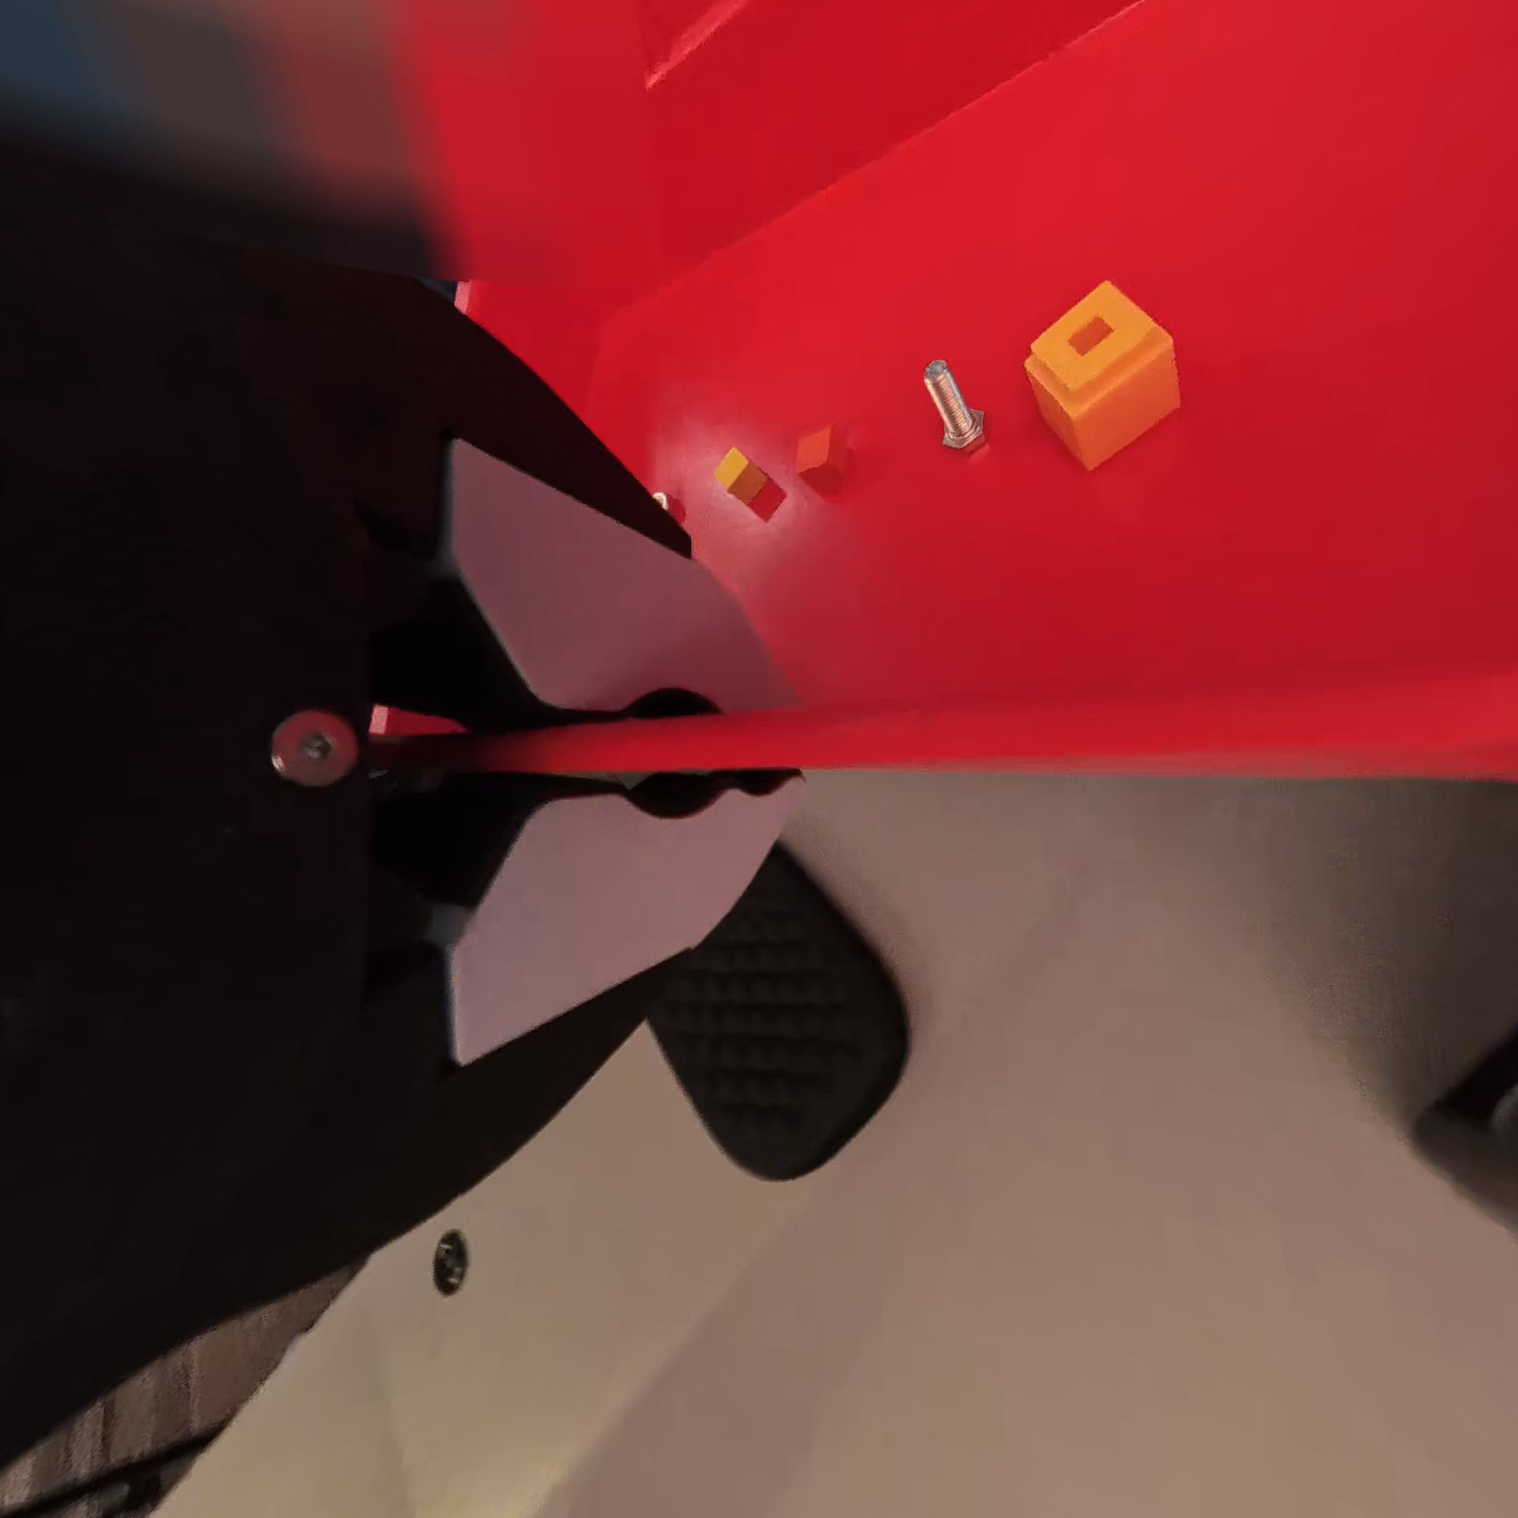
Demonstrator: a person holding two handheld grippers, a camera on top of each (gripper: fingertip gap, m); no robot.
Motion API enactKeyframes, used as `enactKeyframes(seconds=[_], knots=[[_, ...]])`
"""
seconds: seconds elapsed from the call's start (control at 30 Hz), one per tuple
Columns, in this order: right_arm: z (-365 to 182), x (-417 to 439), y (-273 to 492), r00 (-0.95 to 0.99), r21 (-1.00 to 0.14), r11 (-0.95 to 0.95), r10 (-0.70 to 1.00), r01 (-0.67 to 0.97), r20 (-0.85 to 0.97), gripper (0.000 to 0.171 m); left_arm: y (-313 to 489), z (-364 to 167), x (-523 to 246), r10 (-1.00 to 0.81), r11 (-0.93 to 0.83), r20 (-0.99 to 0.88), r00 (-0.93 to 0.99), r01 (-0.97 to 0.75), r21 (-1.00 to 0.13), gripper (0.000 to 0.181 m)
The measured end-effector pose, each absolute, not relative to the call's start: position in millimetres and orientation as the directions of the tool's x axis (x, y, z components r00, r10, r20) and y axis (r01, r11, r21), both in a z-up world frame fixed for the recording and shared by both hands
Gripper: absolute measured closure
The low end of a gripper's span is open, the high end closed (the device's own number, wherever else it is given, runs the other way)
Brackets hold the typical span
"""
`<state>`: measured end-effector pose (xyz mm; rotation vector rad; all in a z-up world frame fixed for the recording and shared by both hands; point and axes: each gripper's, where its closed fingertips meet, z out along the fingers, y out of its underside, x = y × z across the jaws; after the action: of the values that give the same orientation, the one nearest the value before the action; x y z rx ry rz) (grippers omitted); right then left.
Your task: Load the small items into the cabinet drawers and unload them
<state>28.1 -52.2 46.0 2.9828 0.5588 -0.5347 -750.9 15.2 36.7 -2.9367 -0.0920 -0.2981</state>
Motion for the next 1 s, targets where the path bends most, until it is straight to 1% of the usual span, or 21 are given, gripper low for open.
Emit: enactKeyframes(seconds=[0.2,0.33,0.43,0.57,0.7,0.87,1.0], knots=[[35.7,-82.7,-16.8,0.79,-0.012,-0.842,0.51,0.539,-0.339,0.166,-5.6,41.3,-776.9,0.061,-0.978,0.162,0.985,0.091,-0.186,0.176],[24.0,-161.7,13.4,0.731,-0.036,-0.79,0.582,0.611,-0.357,0.166,-15.6,41.9,-791.0,0.08,-0.974,0.175,0.981,0.114,-0.195,0.176],[14.1,-217.2,39.8,0.707,-0.063,-0.778,0.599,0.625,-0.376,0.166,-23.7,40.4,-802.9,0.103,-0.972,0.172,0.98,0.135,-0.191,0.176],[-0.6,-281.5,80.9,0.71,-0.119,-0.799,0.582,0.589,-0.396,0.167,-32.4,40.8,-821.3,0.134,-0.972,0.144,0.98,0.158,-0.176,0.177],[-19.3,-326.8,121.6,0.746,-0.147,-0.843,0.529,0.518,-0.404,0.167,-37.1,45.2,-841.4,0.17,-0.967,0.118,0.978,0.189,-0.171,0.176],[-52.4,-348.6,168.5,0.814,-0.111,-0.885,0.461,0.452,-0.353,0.166,-35.2,48.1,-853.0,0.17,-0.967,0.1,0.98,0.186,-0.176,0.176],[-80.0,-353.0,203.2,0.863,-0.084,-0.92,0.389,0.383,-0.323,0.166,-29.5,46.0,-853.2,0.161,-0.966,0.139,0.977,0.185,-0.181,0.176]])
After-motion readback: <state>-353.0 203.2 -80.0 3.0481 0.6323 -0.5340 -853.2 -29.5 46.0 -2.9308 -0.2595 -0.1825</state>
